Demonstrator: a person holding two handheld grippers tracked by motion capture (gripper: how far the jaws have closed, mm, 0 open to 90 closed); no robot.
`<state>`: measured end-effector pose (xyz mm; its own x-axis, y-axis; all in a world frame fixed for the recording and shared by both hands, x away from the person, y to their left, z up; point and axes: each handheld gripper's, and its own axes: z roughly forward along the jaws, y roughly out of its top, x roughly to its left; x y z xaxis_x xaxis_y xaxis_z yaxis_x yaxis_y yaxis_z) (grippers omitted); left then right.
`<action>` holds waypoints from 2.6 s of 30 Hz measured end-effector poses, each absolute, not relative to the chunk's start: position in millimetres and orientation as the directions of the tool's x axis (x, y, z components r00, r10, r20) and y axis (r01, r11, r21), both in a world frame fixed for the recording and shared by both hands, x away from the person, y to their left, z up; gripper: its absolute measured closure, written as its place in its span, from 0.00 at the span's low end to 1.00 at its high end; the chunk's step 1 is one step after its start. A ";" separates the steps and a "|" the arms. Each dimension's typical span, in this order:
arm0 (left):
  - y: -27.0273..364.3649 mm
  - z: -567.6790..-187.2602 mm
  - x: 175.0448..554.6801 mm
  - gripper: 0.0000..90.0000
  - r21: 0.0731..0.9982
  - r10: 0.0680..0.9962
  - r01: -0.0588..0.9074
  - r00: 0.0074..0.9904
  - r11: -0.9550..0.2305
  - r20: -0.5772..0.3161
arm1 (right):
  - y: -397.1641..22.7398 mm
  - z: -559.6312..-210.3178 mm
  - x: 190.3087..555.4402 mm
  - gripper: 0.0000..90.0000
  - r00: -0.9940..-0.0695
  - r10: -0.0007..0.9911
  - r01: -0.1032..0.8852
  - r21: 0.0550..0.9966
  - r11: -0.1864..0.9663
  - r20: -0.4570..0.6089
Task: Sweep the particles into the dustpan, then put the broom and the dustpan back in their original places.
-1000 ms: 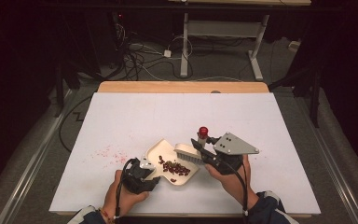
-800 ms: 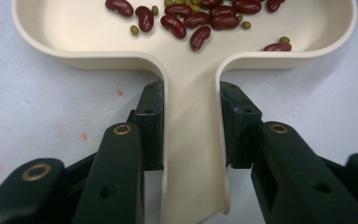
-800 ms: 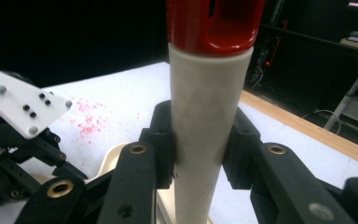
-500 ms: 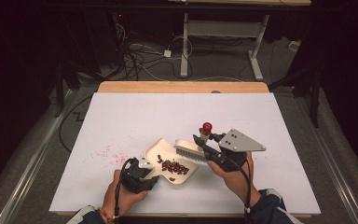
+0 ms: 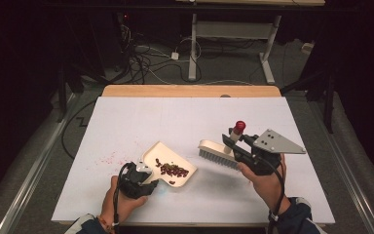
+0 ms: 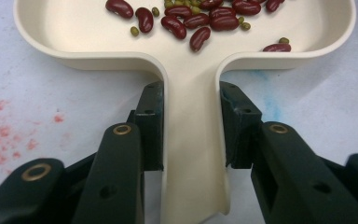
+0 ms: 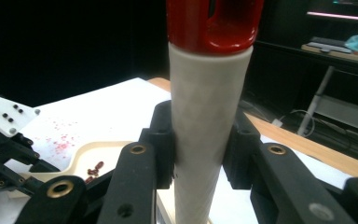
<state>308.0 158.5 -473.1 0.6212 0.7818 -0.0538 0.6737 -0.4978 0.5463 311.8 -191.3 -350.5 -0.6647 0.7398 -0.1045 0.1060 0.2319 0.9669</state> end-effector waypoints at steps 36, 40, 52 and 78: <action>198.6 -473.7 322.5 0.70 0.543 0.883 0.753 0.468 -0.373 -0.043 | -286.2 -351.4 333.1 0.77 -0.761 0.643 0.412 0.833 0.369 0.091; 199.9 -474.5 323.5 0.70 0.547 0.894 0.761 0.445 -0.349 -0.049 | -284.2 -353.1 341.9 0.77 -0.762 0.642 0.404 0.836 0.371 0.084; 199.2 -475.5 328.8 0.70 0.556 0.925 0.778 0.377 -0.292 -0.041 | -272.2 -366.7 389.2 0.76 -0.739 0.659 0.464 0.814 0.350 0.138; 196.6 -472.3 311.4 0.50 0.636 0.905 0.726 0.413 -0.262 -0.100 | -246.7 -421.7 474.5 0.65 -0.541 0.840 0.625 0.690 0.366 0.044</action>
<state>311.4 196.6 -472.3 0.4134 0.9051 -0.0997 0.7263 -0.2618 0.6356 474.5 -246.7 -421.7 -0.5407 0.8401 0.0442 0.6250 0.3660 0.6895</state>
